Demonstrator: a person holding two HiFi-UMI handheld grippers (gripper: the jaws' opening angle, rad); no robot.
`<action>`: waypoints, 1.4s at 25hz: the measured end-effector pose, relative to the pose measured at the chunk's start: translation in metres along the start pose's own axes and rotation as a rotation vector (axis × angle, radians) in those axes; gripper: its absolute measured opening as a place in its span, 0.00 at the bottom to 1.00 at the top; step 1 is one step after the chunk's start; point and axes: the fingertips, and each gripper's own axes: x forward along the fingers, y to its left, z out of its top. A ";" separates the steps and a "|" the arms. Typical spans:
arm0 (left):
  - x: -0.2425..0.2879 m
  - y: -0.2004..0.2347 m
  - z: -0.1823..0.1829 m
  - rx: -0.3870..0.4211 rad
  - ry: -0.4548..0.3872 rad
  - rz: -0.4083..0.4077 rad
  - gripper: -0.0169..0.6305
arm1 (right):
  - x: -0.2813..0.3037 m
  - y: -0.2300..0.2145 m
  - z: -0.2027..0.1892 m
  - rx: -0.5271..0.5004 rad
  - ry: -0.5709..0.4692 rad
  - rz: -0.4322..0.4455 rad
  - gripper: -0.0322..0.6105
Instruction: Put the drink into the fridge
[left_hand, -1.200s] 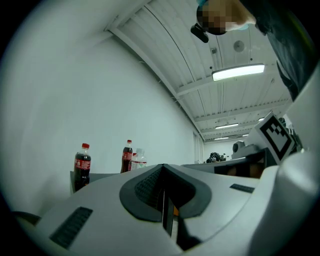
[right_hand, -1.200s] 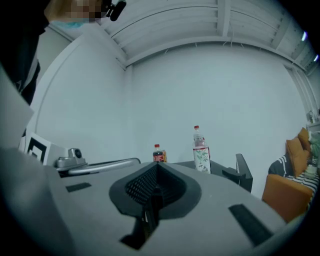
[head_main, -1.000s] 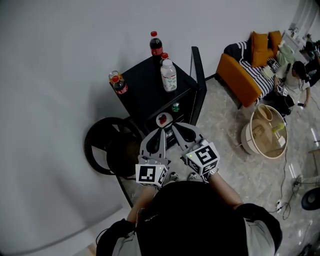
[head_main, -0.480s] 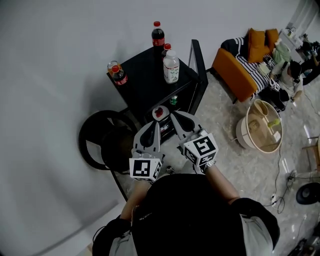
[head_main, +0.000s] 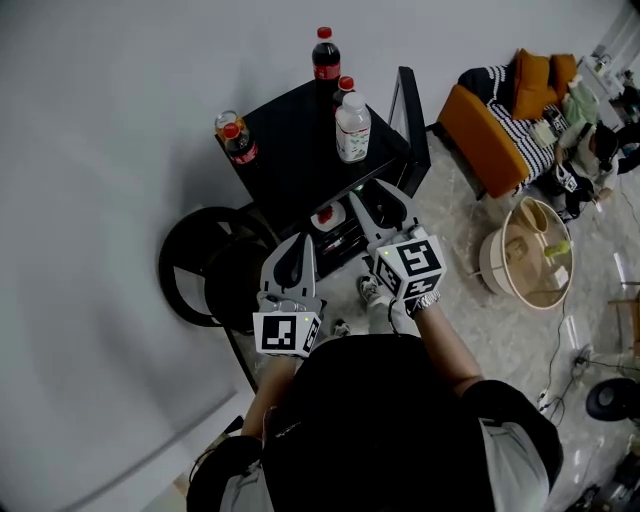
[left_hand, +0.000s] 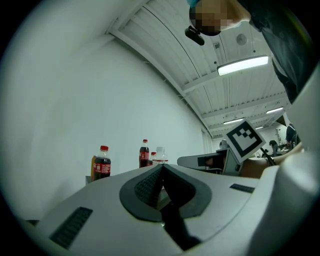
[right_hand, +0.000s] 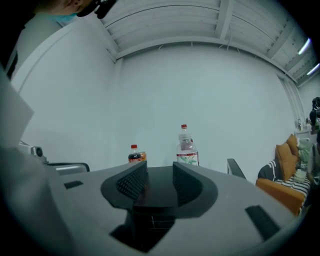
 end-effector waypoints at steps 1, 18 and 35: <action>0.006 0.001 -0.001 0.001 0.000 0.012 0.04 | 0.007 -0.007 0.000 -0.003 0.003 0.001 0.31; 0.059 0.033 -0.007 0.043 0.018 0.272 0.04 | 0.120 -0.076 -0.023 -0.012 0.115 -0.009 0.54; 0.068 0.029 -0.007 0.090 0.044 0.449 0.04 | 0.141 -0.083 -0.026 -0.026 0.087 0.061 0.54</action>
